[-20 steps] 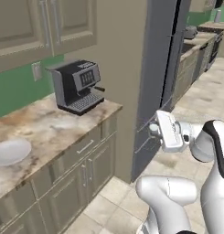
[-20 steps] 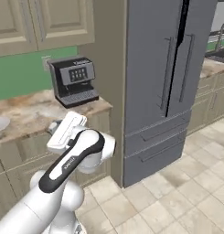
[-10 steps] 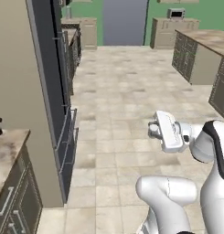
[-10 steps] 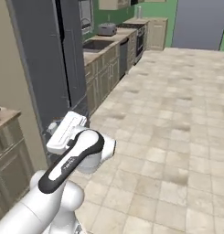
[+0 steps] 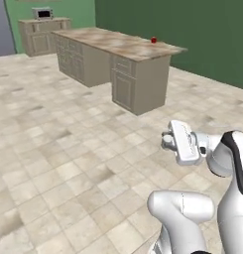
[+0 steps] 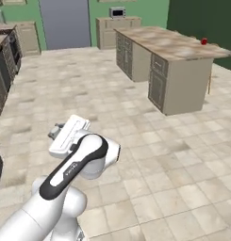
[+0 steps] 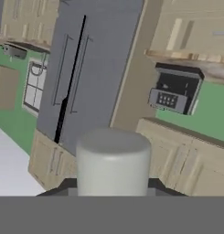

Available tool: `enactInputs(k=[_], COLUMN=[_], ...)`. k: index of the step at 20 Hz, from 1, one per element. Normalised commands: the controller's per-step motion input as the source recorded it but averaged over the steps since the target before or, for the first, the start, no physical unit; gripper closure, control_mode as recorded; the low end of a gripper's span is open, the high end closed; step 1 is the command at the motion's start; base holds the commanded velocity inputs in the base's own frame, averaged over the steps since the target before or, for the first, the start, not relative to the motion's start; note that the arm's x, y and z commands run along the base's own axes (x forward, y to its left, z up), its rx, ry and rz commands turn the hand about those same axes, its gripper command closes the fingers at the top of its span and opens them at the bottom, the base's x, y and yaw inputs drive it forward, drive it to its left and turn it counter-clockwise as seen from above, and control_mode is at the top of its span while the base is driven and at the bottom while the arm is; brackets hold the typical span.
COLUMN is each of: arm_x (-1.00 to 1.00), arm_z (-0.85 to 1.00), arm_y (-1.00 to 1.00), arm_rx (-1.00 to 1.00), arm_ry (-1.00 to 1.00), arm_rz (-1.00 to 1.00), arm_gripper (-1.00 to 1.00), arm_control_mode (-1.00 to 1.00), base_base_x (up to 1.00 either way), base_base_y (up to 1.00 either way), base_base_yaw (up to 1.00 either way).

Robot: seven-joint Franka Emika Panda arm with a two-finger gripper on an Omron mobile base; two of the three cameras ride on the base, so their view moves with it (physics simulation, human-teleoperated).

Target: Pick up the marshmallow and place it in the cup of hot chocolate on the dining counter.

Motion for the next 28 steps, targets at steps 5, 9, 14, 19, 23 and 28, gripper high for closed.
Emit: enactInputs(k=[5, 9, 14, 19, 23, 28], arm_x=[0.0, 0.0, 0.0, 0.0, 0.0, 0.0], arm_z=[0.0, 0.0, 0.0, 0.0, 0.0, 0.0], arm_y=[0.0, 0.0, 0.0, 0.0, 0.0, 0.0], arm_rx=[0.0, 0.0, 0.0, 0.0, 0.0, 0.0], arm_ry=[0.0, 0.0, 0.0, 0.0, 0.0, 0.0], arm_rz=[0.0, 0.0, 0.0, 0.0, 0.0, 0.0], arm_gripper=[1.0, 1.0, 1.0, 1.0, 1.0, 1.0], arm_control_mode=[1.0, 1.0, 1.0, 1.0, 1.0, 1.0], base_base_x=[0.94, 1.0, 1.0, 1.0, 1.0, 1.0], base_base_y=[0.19, -0.1, -0.71, -0.99, -1.0, -1.0], base_base_yaw=[-0.59, -0.25, -0.06, 0.0, 0.0, 0.0])
